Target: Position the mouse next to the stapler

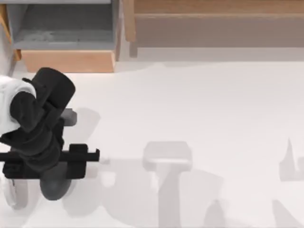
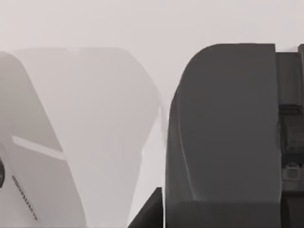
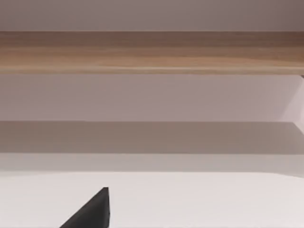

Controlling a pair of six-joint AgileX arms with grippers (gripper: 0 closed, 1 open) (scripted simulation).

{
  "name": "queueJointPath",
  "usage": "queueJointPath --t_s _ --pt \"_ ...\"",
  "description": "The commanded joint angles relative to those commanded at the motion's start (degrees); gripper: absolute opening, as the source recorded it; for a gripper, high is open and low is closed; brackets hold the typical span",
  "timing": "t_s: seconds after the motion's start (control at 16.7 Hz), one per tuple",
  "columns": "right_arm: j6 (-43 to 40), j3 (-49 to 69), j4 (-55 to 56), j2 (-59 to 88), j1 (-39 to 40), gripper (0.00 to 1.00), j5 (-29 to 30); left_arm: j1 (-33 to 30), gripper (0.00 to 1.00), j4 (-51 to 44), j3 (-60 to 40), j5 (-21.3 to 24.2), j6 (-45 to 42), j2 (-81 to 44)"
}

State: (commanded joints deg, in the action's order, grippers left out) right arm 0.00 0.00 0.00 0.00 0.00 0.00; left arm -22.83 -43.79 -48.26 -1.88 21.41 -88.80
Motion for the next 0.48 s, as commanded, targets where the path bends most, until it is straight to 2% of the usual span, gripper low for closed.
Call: queueJointPath --t_s 0.48 --pt "0.0 0.0 0.0 0.0 0.0 1.0 0.0 0.03 0.0 2.08 -0.28 -0.13 0.1 0.36"
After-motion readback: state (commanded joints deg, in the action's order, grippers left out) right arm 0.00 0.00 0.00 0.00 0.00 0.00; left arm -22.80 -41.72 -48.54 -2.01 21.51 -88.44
